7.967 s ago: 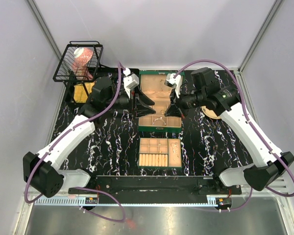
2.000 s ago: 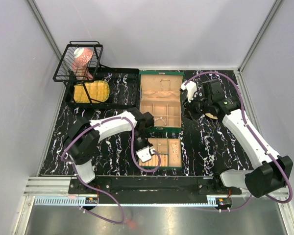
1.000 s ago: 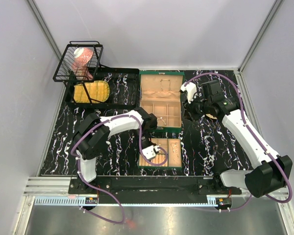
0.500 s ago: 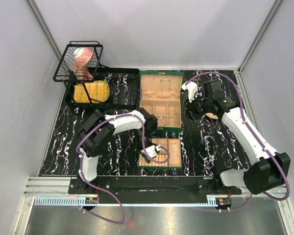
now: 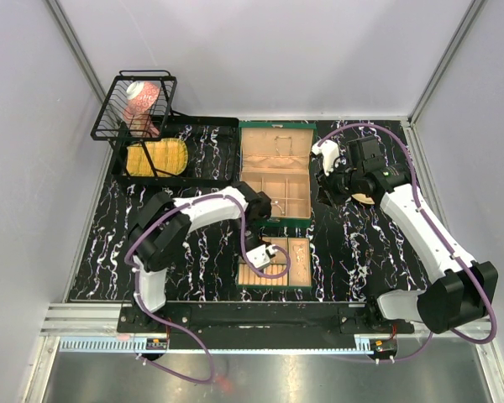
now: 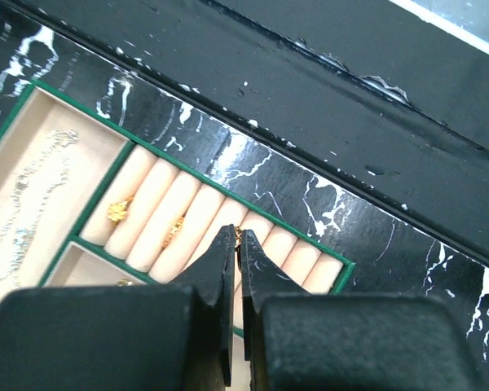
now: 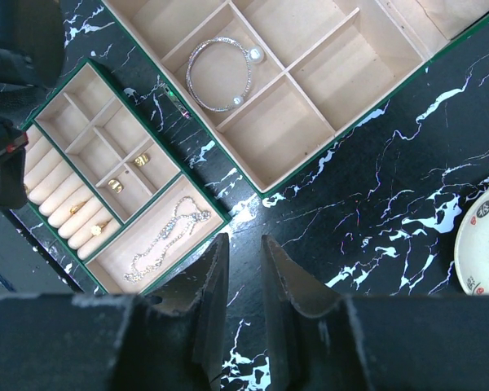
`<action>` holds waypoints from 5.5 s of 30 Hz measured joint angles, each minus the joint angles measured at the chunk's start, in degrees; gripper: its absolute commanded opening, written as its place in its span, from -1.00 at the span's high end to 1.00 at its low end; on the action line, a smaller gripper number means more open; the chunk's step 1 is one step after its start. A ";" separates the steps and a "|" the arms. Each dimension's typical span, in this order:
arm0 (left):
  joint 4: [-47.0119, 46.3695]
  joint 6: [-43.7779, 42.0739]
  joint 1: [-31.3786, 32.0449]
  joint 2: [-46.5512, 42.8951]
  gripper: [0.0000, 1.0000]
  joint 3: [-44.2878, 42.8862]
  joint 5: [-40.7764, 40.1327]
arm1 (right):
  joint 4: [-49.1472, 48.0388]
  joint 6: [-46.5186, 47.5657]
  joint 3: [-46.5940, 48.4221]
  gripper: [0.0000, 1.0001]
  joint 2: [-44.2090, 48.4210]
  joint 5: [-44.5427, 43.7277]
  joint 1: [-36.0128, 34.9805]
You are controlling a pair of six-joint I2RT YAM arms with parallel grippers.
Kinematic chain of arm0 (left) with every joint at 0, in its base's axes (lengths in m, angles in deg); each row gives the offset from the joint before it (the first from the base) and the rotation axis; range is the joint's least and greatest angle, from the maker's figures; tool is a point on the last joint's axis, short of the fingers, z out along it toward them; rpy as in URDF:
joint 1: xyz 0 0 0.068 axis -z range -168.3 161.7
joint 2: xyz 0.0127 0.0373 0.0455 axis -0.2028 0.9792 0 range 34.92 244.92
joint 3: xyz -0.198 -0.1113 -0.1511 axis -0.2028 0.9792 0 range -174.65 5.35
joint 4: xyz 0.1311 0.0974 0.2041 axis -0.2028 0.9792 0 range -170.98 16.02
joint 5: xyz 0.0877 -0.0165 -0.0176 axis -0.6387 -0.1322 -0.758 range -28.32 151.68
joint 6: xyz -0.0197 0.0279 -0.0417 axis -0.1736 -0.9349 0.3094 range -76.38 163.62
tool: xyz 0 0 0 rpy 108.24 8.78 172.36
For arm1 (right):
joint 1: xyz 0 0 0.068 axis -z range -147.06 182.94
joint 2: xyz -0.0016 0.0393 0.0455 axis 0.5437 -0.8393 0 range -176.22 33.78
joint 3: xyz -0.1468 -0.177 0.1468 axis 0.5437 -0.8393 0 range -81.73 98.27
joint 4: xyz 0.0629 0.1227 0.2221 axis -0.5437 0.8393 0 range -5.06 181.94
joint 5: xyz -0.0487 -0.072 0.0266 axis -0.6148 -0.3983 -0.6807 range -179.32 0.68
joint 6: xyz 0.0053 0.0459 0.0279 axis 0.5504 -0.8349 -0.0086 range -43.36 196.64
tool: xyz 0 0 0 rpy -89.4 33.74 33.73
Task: Organize the mixed jewelry
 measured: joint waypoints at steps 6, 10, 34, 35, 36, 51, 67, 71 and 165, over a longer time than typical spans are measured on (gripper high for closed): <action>-2.21 -0.09 0.00 -5.92 1.00 2.10 1.53 | 0.00 0.00 0.00 0.43 0.00 0.07 0.02; -4.70 -0.26 0.02 -7.56 1.00 5.14 1.68 | 0.00 -0.02 -0.02 0.43 0.22 0.04 0.02; -26.34 22.12 0.33 -19.63 1.00 15.08 1.38 | -0.44 1.88 -7.98 0.38 3.02 1.11 -3.48; -25.81 21.14 0.33 -20.00 1.00 15.67 1.20 | -0.44 2.16 -8.50 0.37 3.02 0.72 -4.76; -25.31 20.15 0.33 -20.26 1.00 16.11 1.05 | -0.42 2.38 -8.94 0.37 3.02 0.28 -6.10; -17.94 8.00 -0.04 -23.98 1.00 18.60 -2.95 | -0.59 7.10 -16.11 0.55 0.42 -6.69 -14.36; -11.30 1.14 -6.43 -26.67 1.00 18.40 -3.30 | -1.03 12.79 -25.00 0.66 -0.48 -12.13 -14.58; -9.49 0.26 -8.22 -27.15 1.00 18.25 -3.37 | -2.60 12.74 -25.03 0.67 -3.78 -12.04 -16.02; -3.63 -0.66 -8.92 -11.08 1.00 14.23 -7.78 | -1.81 7.74 -5.49 0.70 -19.69 -13.68 -24.96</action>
